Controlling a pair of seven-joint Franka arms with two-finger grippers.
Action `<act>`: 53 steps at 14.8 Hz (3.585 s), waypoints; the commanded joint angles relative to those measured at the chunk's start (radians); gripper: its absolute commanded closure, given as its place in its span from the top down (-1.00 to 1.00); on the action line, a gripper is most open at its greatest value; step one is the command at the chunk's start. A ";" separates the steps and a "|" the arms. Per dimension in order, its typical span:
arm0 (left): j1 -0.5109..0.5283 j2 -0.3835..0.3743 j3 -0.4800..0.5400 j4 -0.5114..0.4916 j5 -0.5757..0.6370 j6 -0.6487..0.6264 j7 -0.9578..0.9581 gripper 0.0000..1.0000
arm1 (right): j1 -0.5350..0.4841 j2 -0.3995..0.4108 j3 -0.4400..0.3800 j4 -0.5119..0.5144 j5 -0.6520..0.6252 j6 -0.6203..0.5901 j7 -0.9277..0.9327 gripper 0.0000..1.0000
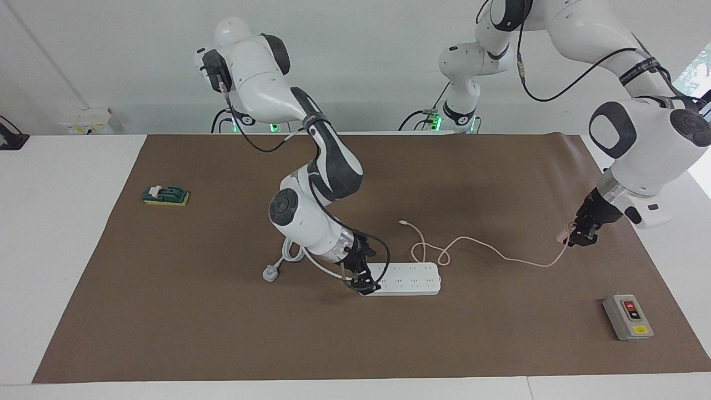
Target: Unplug charger and place it aside
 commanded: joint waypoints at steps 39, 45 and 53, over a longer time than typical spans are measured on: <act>-0.067 -0.388 -0.070 -0.093 0.008 -0.474 0.793 1.00 | -0.394 -0.841 -0.053 -0.441 -0.627 -0.621 -1.568 1.00; -0.065 -0.354 -0.058 -0.064 0.005 -0.419 0.820 1.00 | -0.390 -0.840 -0.053 -0.441 -0.626 -0.621 -1.561 1.00; -0.068 -0.359 -0.058 -0.082 0.008 -0.411 0.822 1.00 | -0.380 -0.841 -0.044 -0.443 -0.627 -0.619 -1.605 1.00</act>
